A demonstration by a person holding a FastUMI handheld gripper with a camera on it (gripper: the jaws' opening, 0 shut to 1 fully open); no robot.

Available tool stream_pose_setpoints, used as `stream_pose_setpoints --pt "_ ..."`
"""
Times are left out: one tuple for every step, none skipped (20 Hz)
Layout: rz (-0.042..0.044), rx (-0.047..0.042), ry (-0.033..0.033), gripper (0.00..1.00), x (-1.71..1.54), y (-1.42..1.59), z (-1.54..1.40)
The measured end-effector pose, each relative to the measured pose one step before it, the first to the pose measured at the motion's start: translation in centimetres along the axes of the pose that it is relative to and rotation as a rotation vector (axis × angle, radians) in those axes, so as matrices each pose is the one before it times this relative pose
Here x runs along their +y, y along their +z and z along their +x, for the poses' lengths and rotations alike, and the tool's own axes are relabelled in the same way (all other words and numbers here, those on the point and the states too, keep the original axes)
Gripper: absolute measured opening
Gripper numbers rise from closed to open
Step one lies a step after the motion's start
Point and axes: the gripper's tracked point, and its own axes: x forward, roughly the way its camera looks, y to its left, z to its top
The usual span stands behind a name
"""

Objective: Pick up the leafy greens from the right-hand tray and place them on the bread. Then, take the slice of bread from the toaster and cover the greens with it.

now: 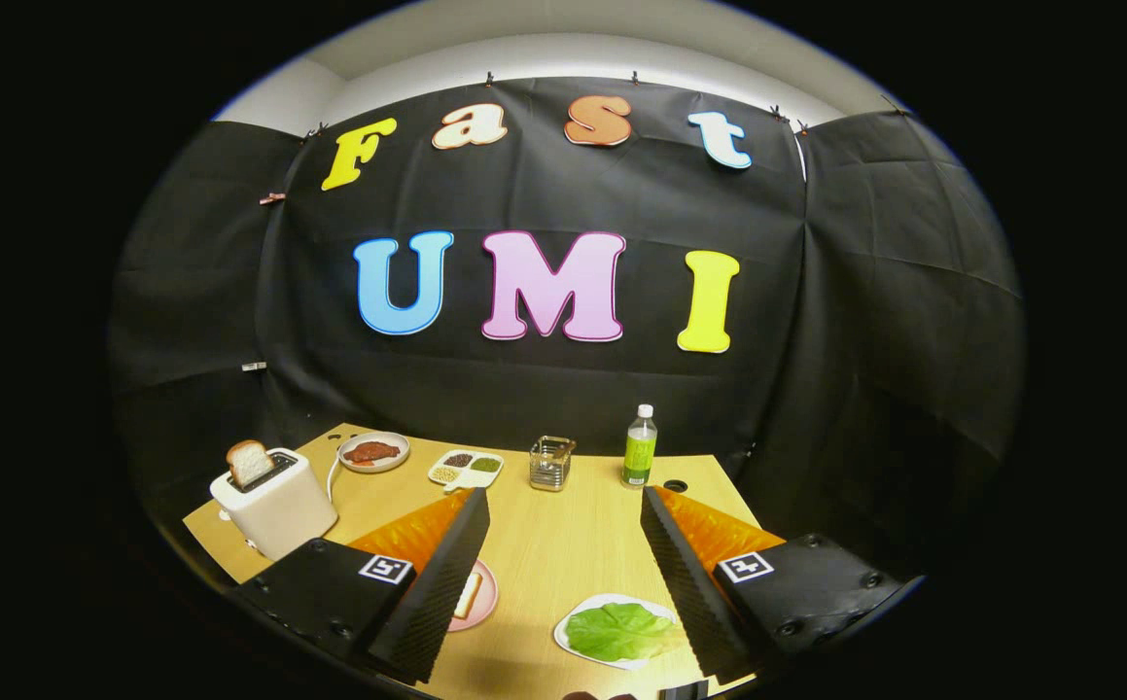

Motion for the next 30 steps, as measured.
stream_pose_setpoints --pt "-0.00278 0.01933 0.01056 0.98 -0.171 -0.734 0.242" --pt "-0.00690 0.02441 0.01271 0.98 -0.232 -0.844 0.274" --pt "-0.01047 0.02611 0.01294 0.98 -0.206 -0.906 0.224" --pt "-0.01215 0.02746 0.01028 0.98 -0.368 -0.983 0.310" --pt "-0.00756 0.02616 0.01113 0.98 -0.287 -1.010 0.278" --pt "-0.00916 0.03190 0.01653 0.98 -0.156 -1.219 0.356" --pt "-0.01322 0.03679 0.01715 0.98 -0.059 -1.203 0.453" --pt "-0.01145 0.03320 0.01342 0.98 -0.249 -1.255 0.420" --pt "-0.00619 0.03067 0.01266 0.98 -0.441 -1.244 0.590" --pt "-0.00451 0.03465 0.01525 0.98 -0.307 -1.234 0.497" --pt "-0.00878 0.03678 0.01527 0.98 -0.196 -1.367 0.684" --pt "-0.01213 0.03535 0.01884 0.98 -0.247 -1.318 0.606" --pt "-0.01196 0.03239 0.01833 0.98 -0.213 -1.150 0.583" --pt "-0.01237 0.03490 0.01831 0.98 -0.208 -1.251 0.756" --pt "-0.01177 0.03604 0.02480 0.98 -0.113 -1.313 0.736" --pt "-0.01200 0.03067 0.02061 0.98 -0.215 -1.065 0.835" --pt "-0.01543 0.02985 0.01609 0.98 -0.340 -0.928 0.775" --pt "-0.02194 0.03137 0.00804 0.98 -0.340 -0.978 0.850" --pt "-0.02655 0.02672 0.00897 0.98 -0.365 -0.936 0.723" --pt "-0.02900 0.02419 0.01326 0.99 -0.302 -0.876 0.828" --pt "-0.02402 0.02505 0.01322 0.99 -0.228 -0.847 0.925" --pt "-0.01512 0.02604 0.01564 0.99 -0.052 -0.870 0.694" --pt "0.00027 0.03243 0.01673 0.98 0.184 -0.924 0.830" --pt "0.00847 0.03034 0.01138 0.97 -0.087 -0.781 0.583" --pt "0.01739 0.01642 0.01275 0.95 0.124 -0.465 0.536" --pt "0.01723 0.00973 0.00852 0.90 -0.046 -0.179 0.524" --pt "0.01942 0.00869 0.00889 0.88 -0.057 -0.352 0.497" --pt "0.01123 0.00782 0.00105 0.84 -0.042 -0.298 0.351" --pt "0.00567 0.01255 0.00159 0.83 -0.132 -0.343 0.328" --pt "0.00554 0.01524 0.00611 0.82 0.069 -0.388 0.232"
